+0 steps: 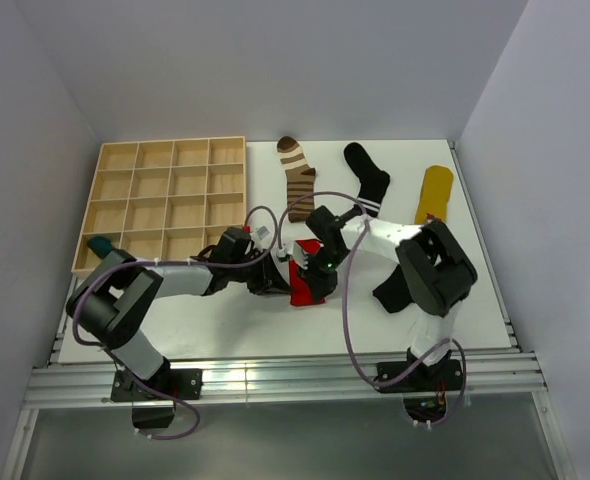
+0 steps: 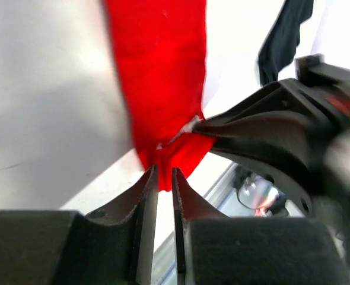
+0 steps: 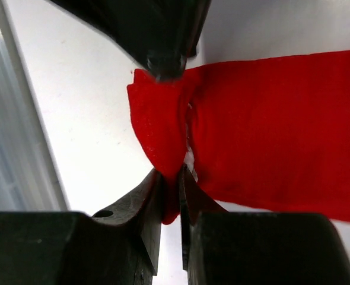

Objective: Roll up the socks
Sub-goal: Roll the sock at the center of the board.

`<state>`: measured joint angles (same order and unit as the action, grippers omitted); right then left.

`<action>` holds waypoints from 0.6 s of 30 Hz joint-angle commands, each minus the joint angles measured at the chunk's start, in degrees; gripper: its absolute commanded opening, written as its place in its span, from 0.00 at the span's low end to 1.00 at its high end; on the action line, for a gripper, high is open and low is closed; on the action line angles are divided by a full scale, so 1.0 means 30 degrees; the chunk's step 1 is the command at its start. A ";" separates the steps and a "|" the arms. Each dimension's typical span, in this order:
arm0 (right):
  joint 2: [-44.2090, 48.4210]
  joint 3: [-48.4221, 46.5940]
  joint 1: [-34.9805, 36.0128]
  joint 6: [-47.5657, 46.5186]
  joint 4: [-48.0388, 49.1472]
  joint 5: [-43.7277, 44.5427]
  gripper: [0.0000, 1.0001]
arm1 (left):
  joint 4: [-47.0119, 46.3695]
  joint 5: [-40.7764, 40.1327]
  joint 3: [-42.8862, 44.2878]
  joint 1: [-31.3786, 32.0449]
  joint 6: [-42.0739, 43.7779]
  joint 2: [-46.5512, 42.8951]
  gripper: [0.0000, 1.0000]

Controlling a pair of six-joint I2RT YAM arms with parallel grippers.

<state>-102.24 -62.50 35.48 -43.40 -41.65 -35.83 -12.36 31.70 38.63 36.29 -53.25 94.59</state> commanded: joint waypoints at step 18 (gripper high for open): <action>-0.7404 -0.6324 -0.3068 -0.1649 -0.8881 -0.4139 0.15 | -0.7590 -0.8343 -0.2009 0.3810 0.5209 -0.3054 0.38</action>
<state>-122.93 -79.94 26.83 -47.03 -65.91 -48.77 -26.92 9.17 31.46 47.11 -42.87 83.92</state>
